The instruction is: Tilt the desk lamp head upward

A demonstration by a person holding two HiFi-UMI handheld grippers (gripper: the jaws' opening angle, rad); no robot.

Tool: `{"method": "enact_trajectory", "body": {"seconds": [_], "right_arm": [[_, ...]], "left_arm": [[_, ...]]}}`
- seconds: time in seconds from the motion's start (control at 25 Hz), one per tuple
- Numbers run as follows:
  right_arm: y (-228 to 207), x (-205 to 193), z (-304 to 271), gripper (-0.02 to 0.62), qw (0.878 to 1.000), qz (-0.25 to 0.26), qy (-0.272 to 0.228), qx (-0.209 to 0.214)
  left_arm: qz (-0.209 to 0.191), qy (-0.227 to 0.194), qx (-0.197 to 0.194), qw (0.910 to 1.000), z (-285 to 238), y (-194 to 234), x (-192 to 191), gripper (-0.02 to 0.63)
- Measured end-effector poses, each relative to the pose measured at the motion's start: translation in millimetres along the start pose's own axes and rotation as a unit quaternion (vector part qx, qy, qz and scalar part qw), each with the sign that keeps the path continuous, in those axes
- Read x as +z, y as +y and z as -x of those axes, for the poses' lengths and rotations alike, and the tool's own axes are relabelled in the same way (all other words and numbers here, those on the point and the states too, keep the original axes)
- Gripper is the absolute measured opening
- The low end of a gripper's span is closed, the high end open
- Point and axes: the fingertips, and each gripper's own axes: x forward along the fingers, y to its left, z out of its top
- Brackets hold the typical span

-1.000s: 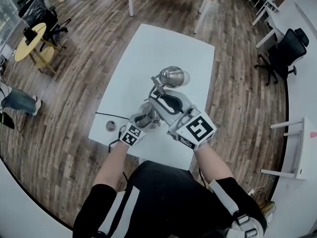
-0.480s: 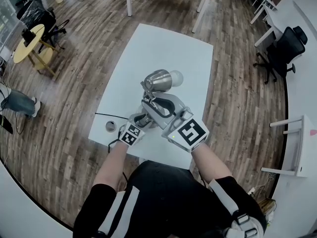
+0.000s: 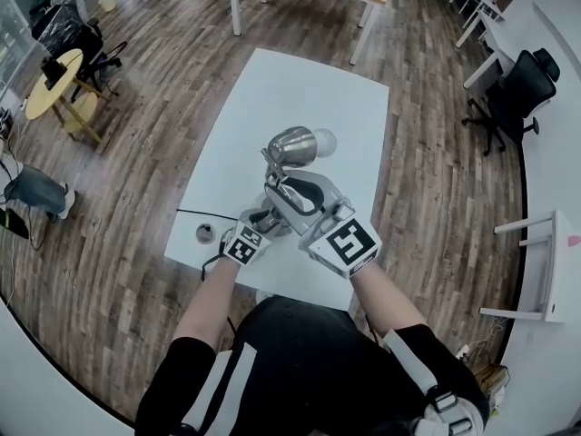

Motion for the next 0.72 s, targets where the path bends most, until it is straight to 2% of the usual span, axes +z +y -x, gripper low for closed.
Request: {"method": "enact_trajectory", "body": {"seconds": [0.12, 0.2, 0.32, 0.52, 0.72], "right_arm": [[-10, -12, 10, 0.114, 0.999, -0.03, -0.008, -0.017], [-14, -17, 19, 0.119, 0.998, -0.046, -0.018, -0.027], [-19, -15, 36, 0.12, 0.996, -0.055, -0.034, -0.054], [-24, -13, 62, 0.094, 0.992, -0.058, -0.051, -0.098], [-14, -9, 82, 0.074, 0.989, -0.062, -0.068, -0.112]], "left_arm": [[-0.012, -0.007, 0.0, 0.9999, 1, -1, 2, 0.192], [-0.013, -0.033, 0.01, 0.9993, 14, 2, 13, 0.192], [0.012, -0.087, 0.017, 0.996, 39, 10, 34, 0.192], [0.026, -0.158, 0.035, 0.9865, 83, 14, 66, 0.19], [0.047, -0.223, 0.057, 0.9719, 122, 7, 90, 0.189]]}}
